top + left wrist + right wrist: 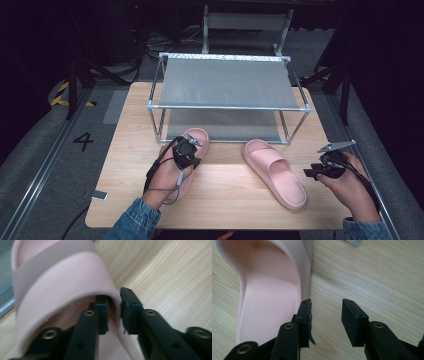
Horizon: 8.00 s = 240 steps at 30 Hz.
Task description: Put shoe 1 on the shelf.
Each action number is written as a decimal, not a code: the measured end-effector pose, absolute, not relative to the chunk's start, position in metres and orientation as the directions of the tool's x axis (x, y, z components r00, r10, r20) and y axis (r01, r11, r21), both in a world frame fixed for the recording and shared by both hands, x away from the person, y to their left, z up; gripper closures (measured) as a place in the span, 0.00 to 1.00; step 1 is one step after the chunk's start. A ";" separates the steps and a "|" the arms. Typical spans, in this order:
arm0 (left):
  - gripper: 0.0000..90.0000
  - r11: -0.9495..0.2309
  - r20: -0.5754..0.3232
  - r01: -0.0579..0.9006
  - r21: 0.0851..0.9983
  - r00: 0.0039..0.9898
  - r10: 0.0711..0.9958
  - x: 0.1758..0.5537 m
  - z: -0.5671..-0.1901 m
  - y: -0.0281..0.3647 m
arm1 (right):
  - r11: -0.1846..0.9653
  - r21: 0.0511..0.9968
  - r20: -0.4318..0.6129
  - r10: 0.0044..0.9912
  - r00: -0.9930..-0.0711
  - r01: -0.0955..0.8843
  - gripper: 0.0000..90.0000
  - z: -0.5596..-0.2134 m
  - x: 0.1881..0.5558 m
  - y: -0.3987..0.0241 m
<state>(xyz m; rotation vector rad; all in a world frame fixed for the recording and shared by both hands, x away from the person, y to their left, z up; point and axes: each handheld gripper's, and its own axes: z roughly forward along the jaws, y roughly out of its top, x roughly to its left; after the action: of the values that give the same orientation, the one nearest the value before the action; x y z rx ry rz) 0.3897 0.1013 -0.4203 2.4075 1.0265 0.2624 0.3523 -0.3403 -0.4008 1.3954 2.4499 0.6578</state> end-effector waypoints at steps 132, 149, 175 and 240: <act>0.92 -0.353 -0.154 0.730 0.585 0.528 0.835 0.524 -0.213 0.057 | 0.395 0.504 0.048 0.875 -0.482 0.768 0.68 -0.407 0.331 -0.372; 0.64 -0.426 -0.098 0.694 0.581 0.579 0.810 0.512 -0.216 0.054 | 0.393 0.504 0.047 0.876 -0.479 0.769 0.68 -0.406 0.330 -0.374; 0.91 -0.435 -0.063 0.696 0.571 0.566 0.822 0.456 -0.261 0.164 | 0.407 0.492 0.043 0.871 -0.489 0.769 0.68 -0.411 0.332 -0.368; 1.00 -0.480 -0.089 0.613 0.628 0.669 0.738 0.465 -0.273 0.069 | 0.420 0.478 0.044 0.866 -0.499 0.772 0.67 -0.413 0.333 -0.366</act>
<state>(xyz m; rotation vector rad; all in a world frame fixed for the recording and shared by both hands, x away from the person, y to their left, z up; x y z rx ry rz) 0.4647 0.0688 -0.2732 2.2433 1.0372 0.2548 0.3327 -0.3663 -0.4131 1.4431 2.4642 0.6607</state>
